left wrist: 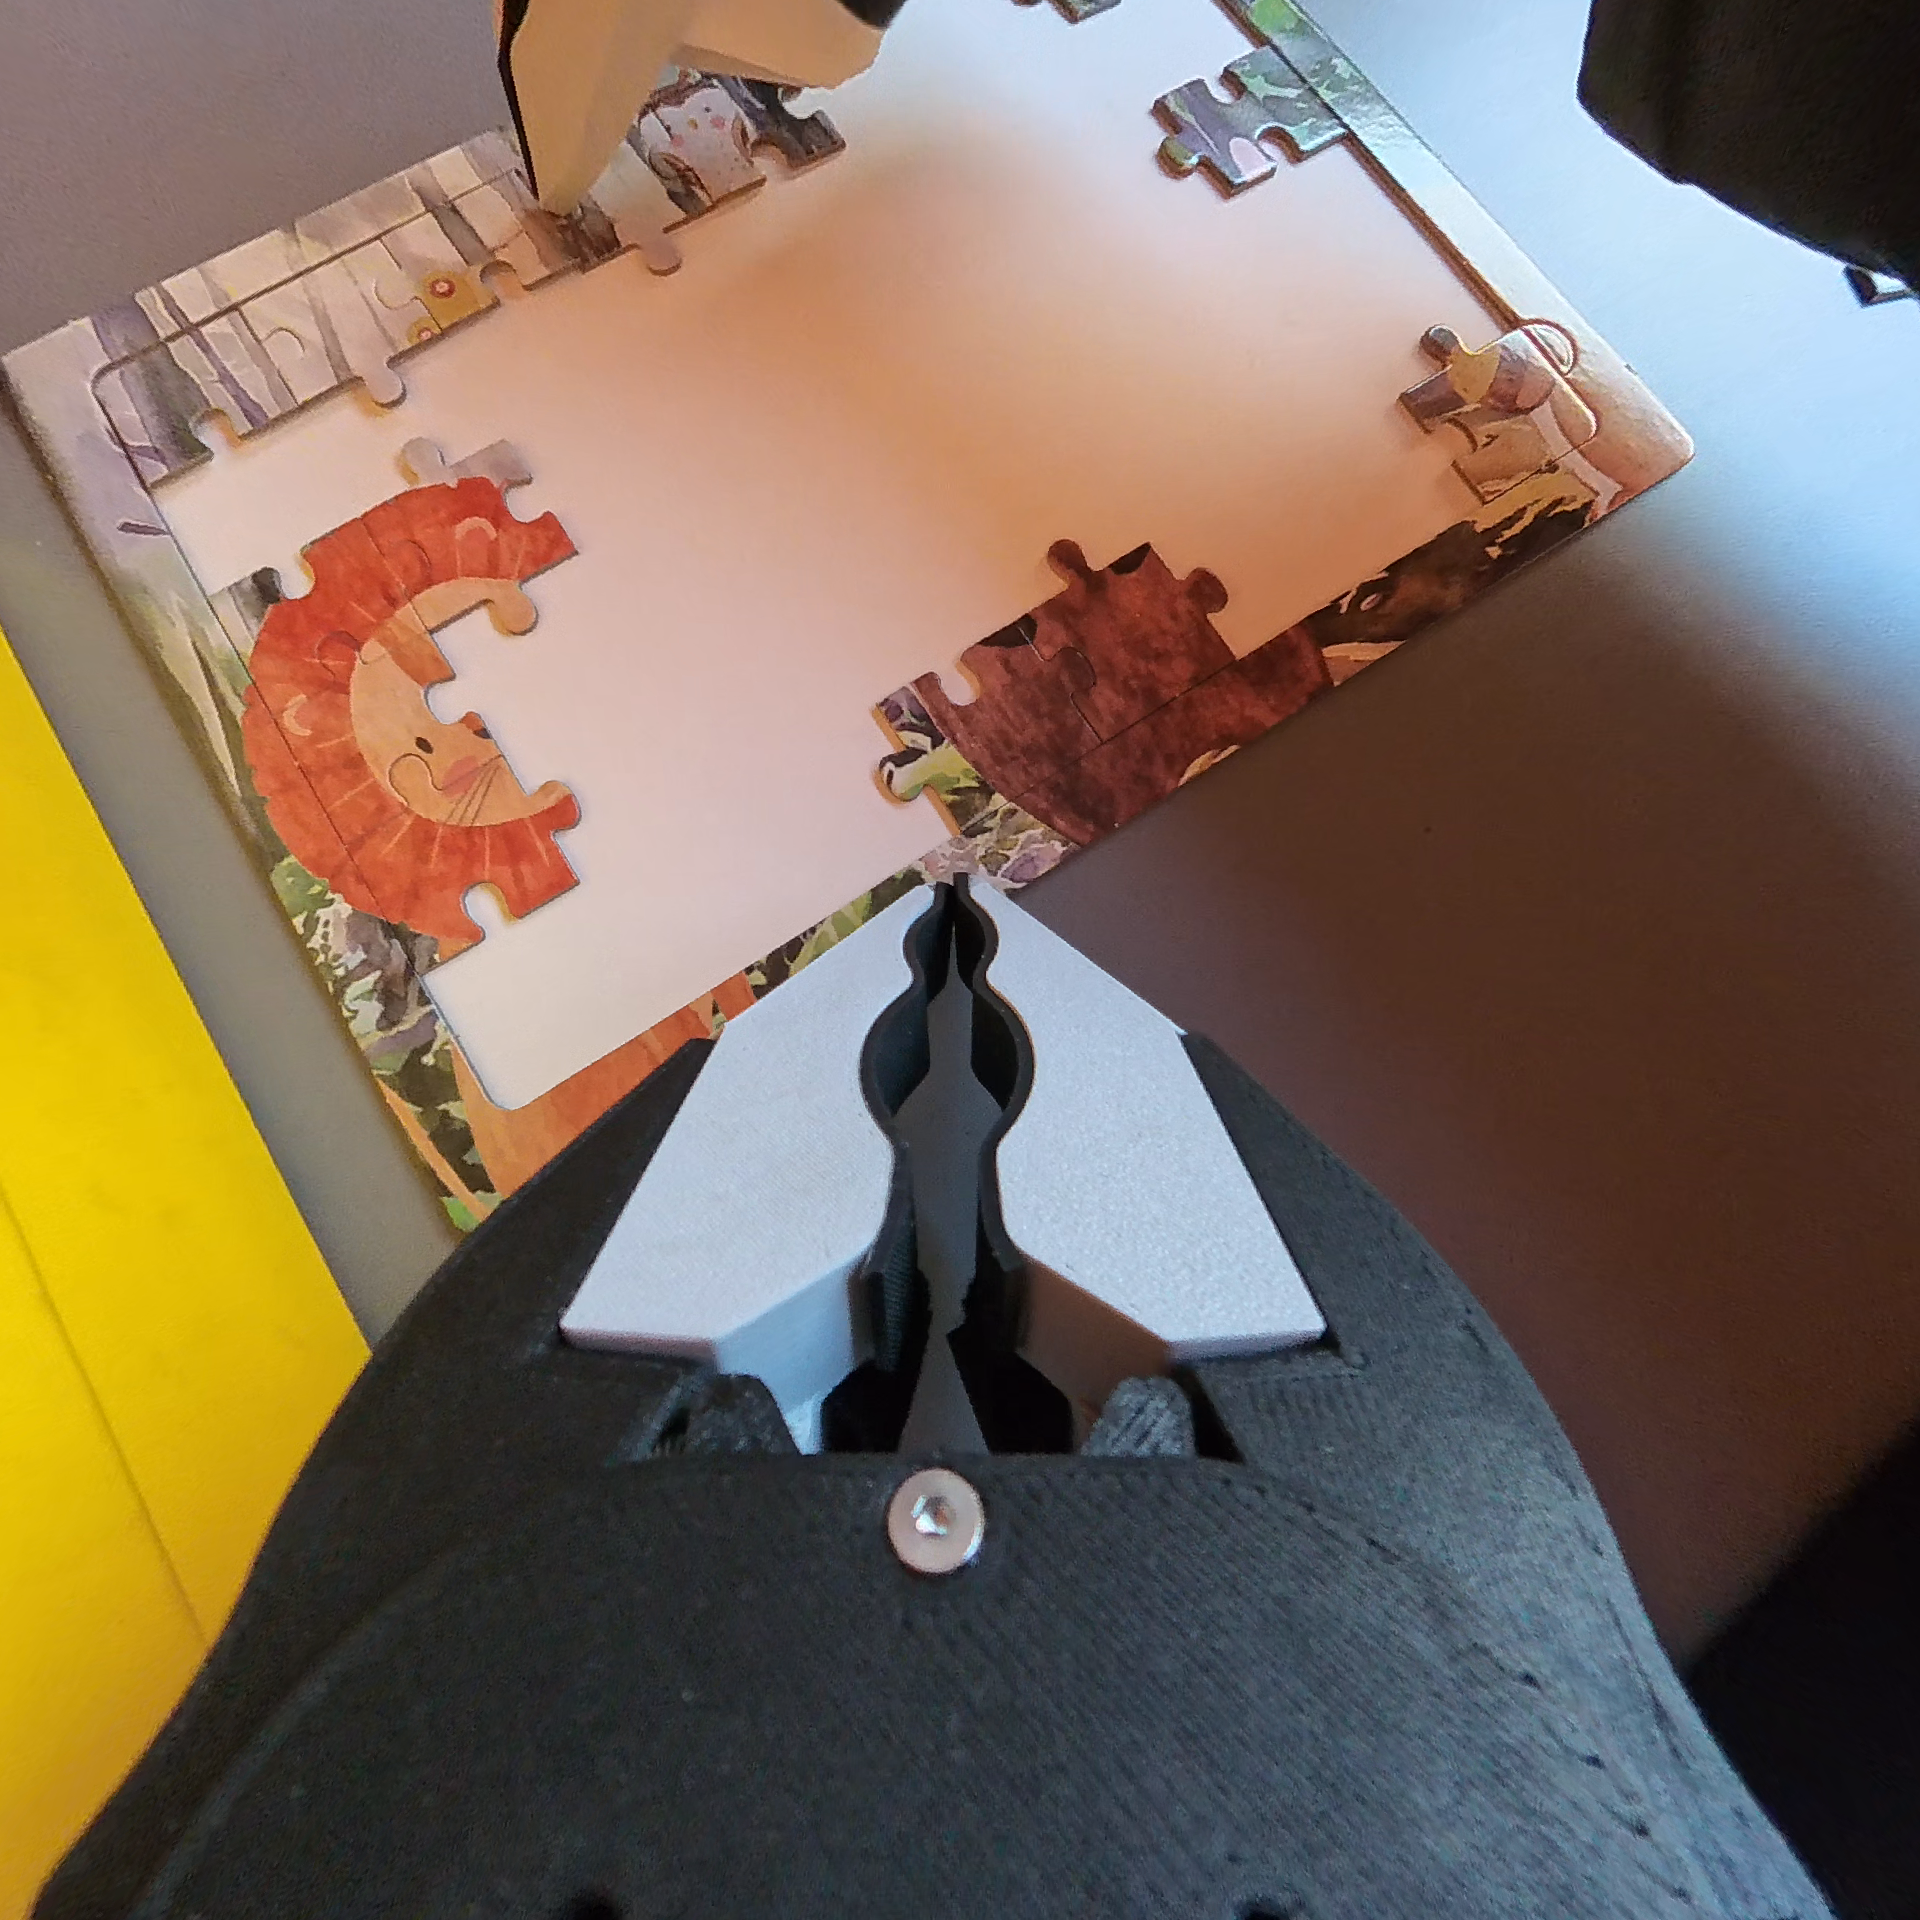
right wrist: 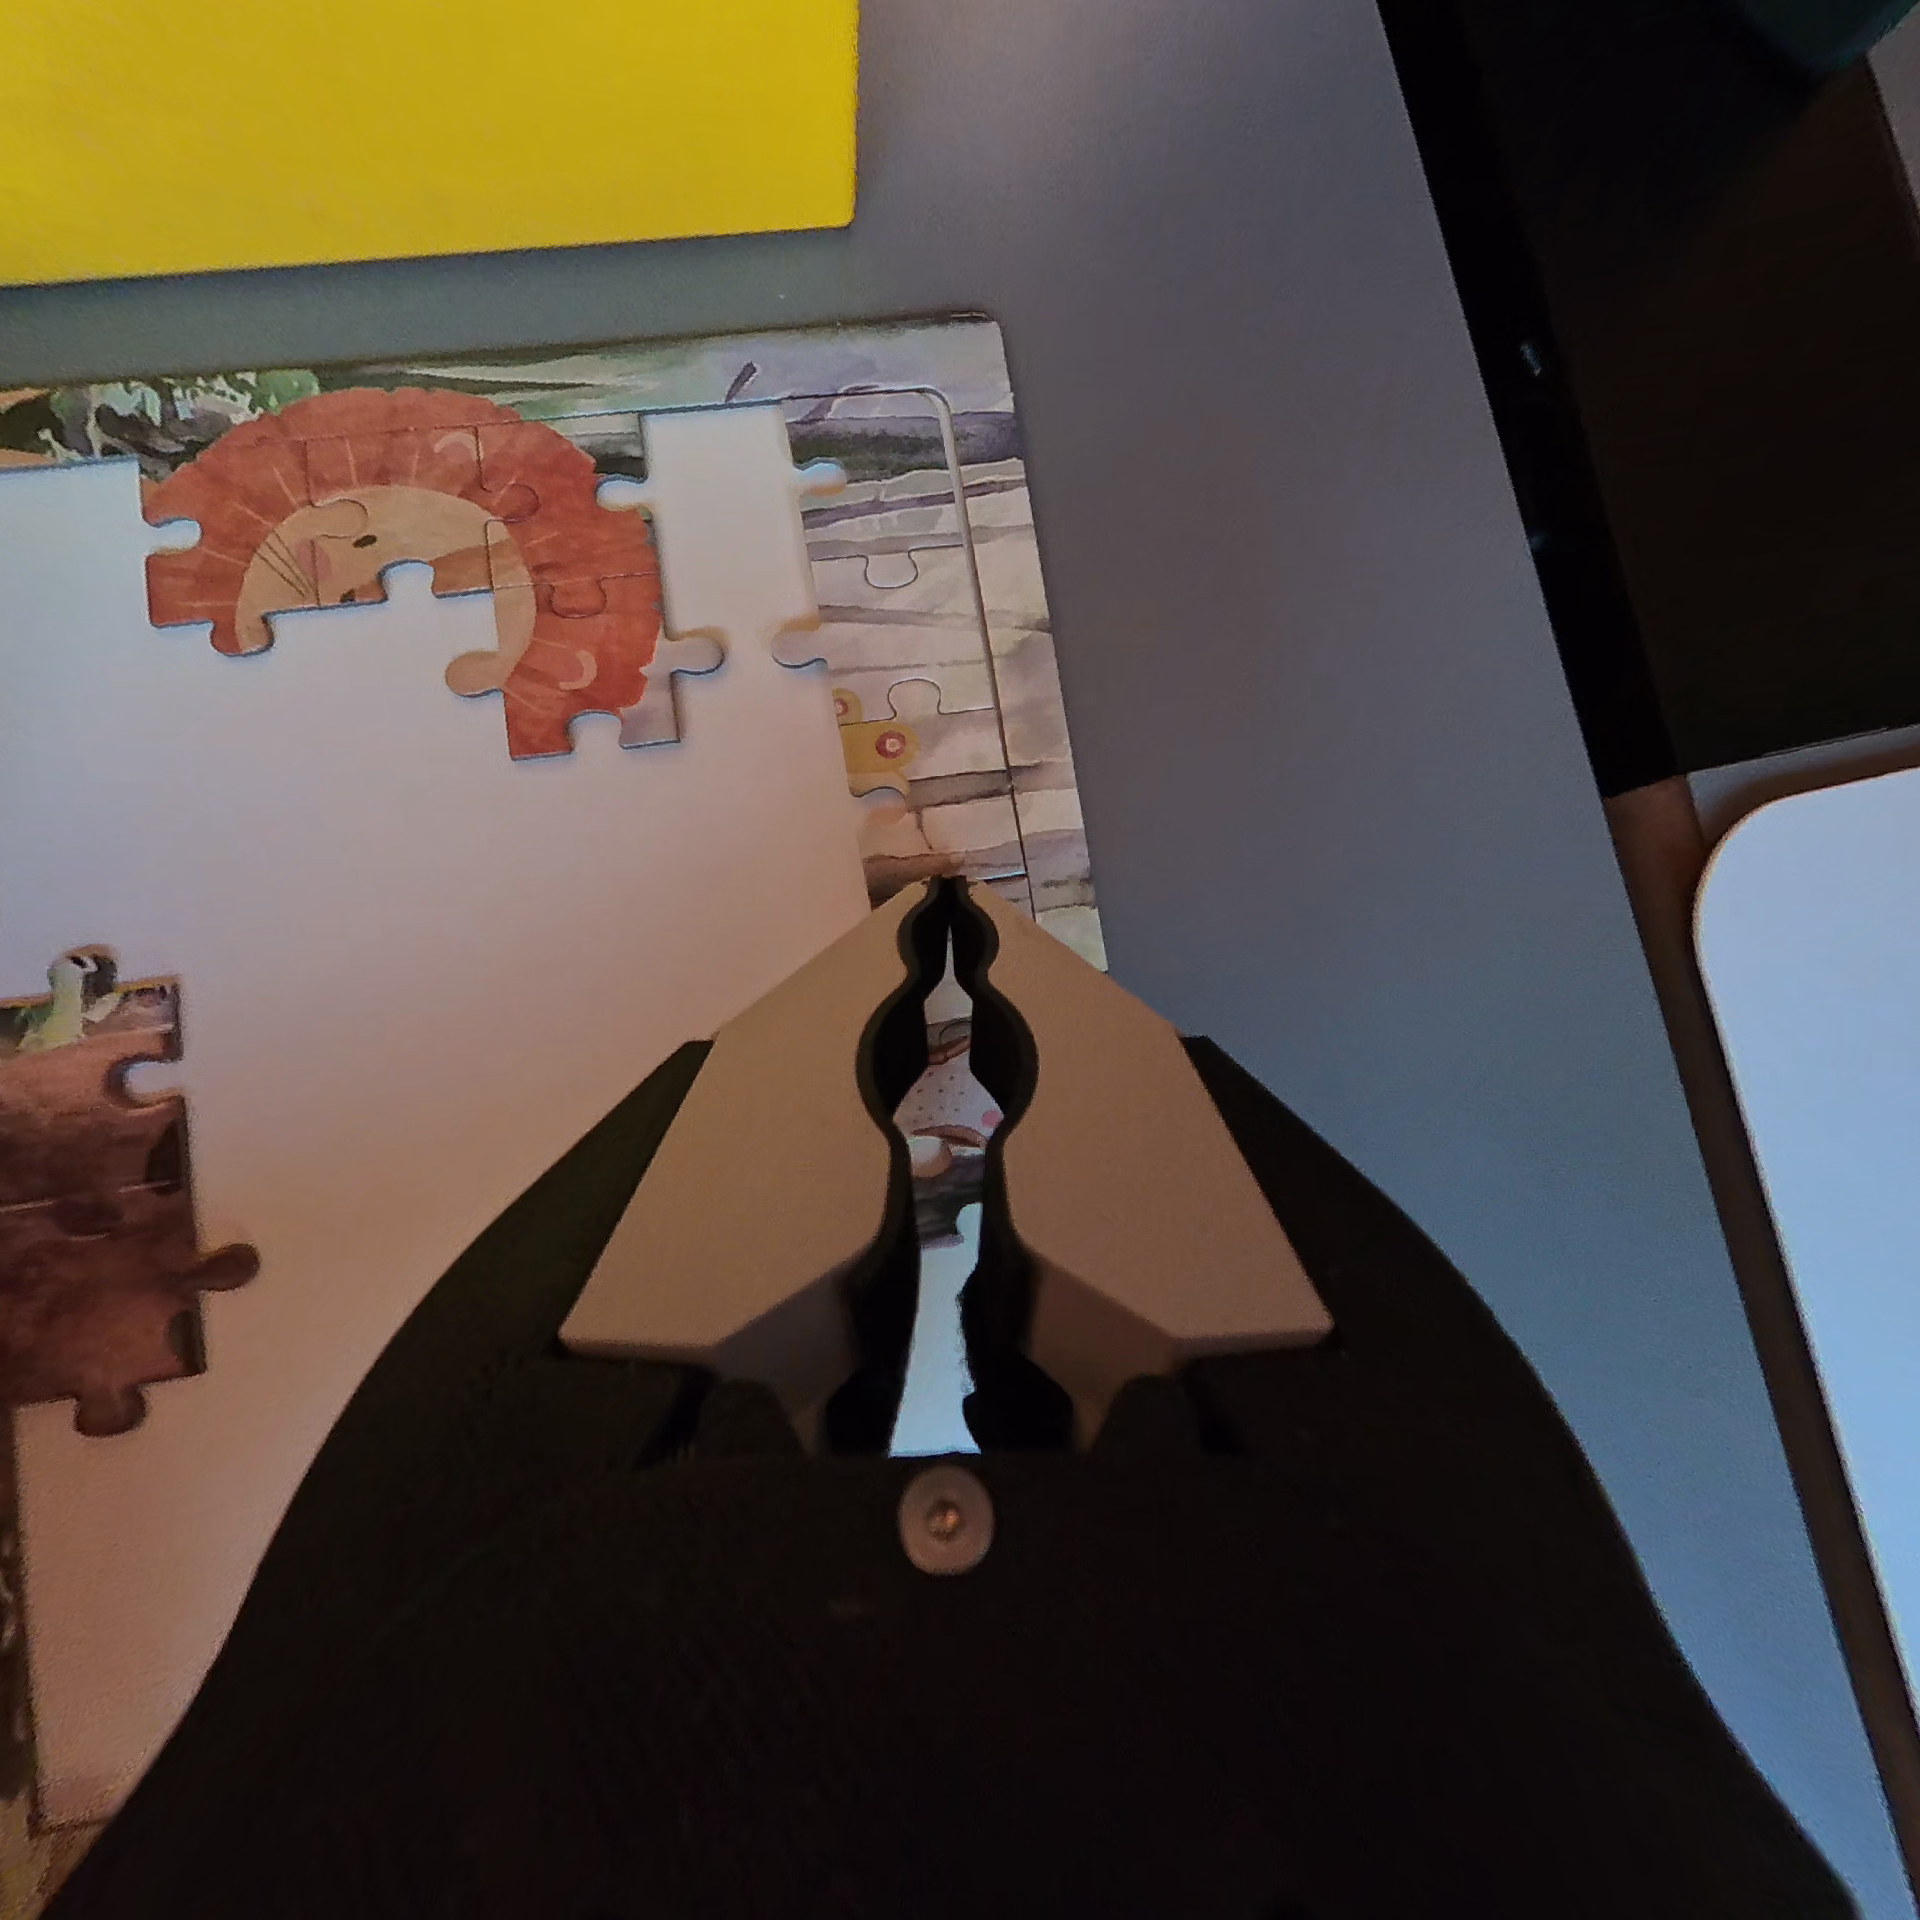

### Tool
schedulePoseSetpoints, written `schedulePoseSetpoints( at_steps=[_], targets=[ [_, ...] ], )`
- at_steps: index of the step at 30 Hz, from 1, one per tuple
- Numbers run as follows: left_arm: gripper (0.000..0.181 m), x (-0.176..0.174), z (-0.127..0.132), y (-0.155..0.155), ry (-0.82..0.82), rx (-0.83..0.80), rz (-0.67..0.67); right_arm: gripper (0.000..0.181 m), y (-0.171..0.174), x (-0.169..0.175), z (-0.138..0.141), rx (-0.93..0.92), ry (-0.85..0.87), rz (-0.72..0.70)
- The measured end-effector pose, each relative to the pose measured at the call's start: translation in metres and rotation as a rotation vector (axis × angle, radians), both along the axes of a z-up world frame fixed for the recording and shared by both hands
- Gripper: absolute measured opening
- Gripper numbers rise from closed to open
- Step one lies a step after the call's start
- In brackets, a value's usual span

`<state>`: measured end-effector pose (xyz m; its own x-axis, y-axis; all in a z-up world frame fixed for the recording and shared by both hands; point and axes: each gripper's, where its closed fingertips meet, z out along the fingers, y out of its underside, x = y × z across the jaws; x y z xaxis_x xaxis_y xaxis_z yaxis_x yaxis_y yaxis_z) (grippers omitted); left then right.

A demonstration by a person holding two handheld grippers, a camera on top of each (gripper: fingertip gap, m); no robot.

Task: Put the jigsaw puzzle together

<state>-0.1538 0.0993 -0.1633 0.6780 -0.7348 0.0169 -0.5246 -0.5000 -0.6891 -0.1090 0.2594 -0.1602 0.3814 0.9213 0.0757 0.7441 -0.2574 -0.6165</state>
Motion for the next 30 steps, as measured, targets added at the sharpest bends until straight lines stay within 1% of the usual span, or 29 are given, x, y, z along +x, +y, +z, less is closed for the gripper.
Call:
schedulePoseSetpoints(
  at_steps=[3, 6, 9, 12, 16, 22, 27, 30],
  targets=[
    [0.000, 0.000, 0.000, 0.000, 0.009, 0.006, -0.002, 0.000, 0.001, -0.002, 0.000, 0.052, -0.018, 0.002],
    [0.000, 0.001, 0.000, 0.000, 0.013, 0.010, -0.003, 0.000, 0.002, -0.003, 0.000, 0.046, -0.025, -0.034],
    [0.000, 0.001, 0.000, -0.001, 0.010, 0.008, -0.002, 0.000, 0.001, -0.002, 0.002, 0.048, -0.018, -0.036],
    [0.000, 0.000, 0.001, -0.001, 0.006, 0.006, -0.002, 0.000, -0.005, -0.007, 0.007, 0.038, 0.022, 0.003],
    [0.000, 0.000, 0.001, -0.003, 0.008, 0.006, -0.003, 0.000, -0.012, -0.007, 0.003, 0.021, -0.017, 0.048],
    [0.000, 0.000, 0.000, -0.001, 0.007, 0.005, -0.004, 0.000, -0.012, -0.011, 0.000, 0.029, -0.053, 0.059],
    [0.000, 0.000, 0.000, -0.002, 0.006, 0.005, -0.005, 0.000, -0.003, -0.006, 0.011, 0.047, -0.009, 0.012],
    [0.000, 0.000, 0.000, -0.002, 0.008, 0.005, -0.005, 0.000, -0.004, 0.000, 0.004, 0.023, -0.046, 0.013]
  ],
)
